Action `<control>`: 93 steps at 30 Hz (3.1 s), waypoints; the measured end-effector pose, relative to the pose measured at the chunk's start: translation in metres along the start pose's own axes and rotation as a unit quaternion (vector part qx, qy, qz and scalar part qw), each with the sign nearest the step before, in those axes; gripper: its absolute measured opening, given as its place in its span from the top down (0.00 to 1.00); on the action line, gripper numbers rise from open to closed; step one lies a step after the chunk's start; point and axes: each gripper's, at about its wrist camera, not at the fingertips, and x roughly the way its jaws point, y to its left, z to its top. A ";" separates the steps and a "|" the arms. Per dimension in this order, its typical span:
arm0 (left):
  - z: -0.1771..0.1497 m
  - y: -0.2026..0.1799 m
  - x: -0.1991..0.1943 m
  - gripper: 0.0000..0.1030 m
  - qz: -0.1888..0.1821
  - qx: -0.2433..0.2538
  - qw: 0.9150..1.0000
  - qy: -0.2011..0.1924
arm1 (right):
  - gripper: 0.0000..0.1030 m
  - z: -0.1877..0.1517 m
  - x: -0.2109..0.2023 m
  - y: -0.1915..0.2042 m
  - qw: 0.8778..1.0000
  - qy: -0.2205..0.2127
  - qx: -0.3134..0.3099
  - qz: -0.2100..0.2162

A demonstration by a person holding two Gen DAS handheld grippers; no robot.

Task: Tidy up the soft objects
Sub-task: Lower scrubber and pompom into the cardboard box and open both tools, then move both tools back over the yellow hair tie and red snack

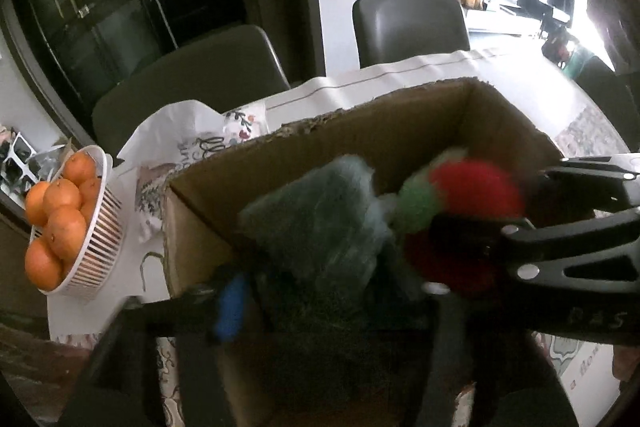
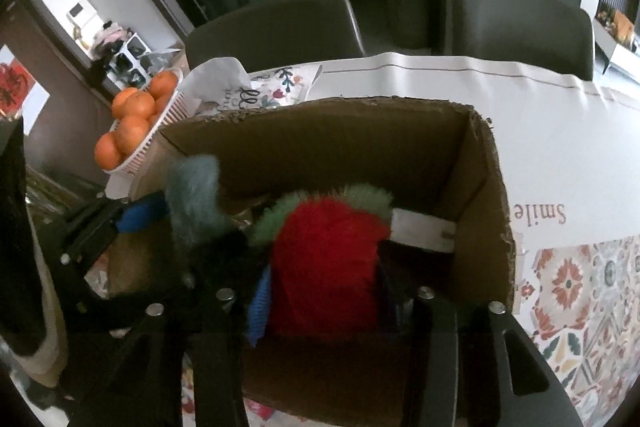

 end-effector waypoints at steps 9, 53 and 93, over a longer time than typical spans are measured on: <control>-0.002 0.002 -0.017 0.30 0.012 -0.010 1.000 0.001 | 0.43 -0.001 -0.018 0.011 1.000 -0.025 -0.003 -0.015; -0.130 0.005 -0.146 0.24 0.016 -0.012 0.998 0.056 | 0.43 -0.119 -0.068 0.114 0.986 0.031 -0.159 -0.032; -0.188 -0.001 -0.033 0.24 -0.061 0.105 0.980 0.157 | 0.32 -0.154 0.069 0.114 0.934 0.198 -0.292 -0.055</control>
